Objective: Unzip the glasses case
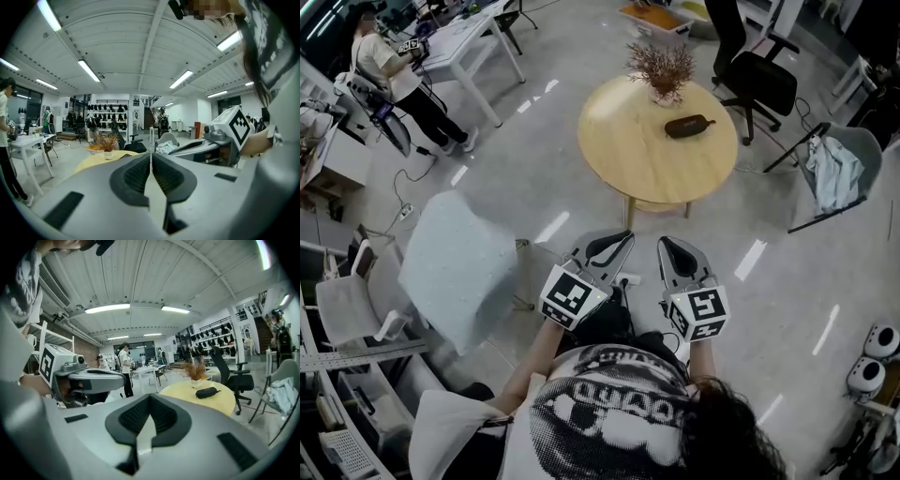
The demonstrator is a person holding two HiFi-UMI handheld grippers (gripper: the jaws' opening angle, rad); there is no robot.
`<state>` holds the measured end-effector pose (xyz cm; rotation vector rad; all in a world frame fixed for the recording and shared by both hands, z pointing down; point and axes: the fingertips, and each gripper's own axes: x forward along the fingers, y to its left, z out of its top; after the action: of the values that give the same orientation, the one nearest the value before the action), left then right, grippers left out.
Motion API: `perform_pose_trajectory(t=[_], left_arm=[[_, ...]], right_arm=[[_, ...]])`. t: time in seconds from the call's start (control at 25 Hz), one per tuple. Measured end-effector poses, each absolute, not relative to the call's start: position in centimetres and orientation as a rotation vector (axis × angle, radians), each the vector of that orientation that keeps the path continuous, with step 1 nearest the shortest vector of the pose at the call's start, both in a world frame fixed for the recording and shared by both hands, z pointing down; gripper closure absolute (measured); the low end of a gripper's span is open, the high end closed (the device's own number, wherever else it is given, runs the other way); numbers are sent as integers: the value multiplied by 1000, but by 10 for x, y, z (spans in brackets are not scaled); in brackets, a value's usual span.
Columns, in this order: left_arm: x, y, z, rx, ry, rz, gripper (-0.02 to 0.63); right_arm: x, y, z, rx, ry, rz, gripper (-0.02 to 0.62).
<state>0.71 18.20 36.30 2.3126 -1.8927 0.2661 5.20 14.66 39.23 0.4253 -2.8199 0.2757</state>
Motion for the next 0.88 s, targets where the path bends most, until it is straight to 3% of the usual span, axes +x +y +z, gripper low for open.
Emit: perform_pose_trajectory(t=[0.4, 0.88], left_arm=[[-56, 168, 376, 2395, -1793, 267, 584], [-77, 138, 391, 2392, -1725, 258, 584]], right_arm=[[6, 123, 402, 601, -2772, 285, 595], [-15, 85, 415, 638, -2731, 316, 595]])
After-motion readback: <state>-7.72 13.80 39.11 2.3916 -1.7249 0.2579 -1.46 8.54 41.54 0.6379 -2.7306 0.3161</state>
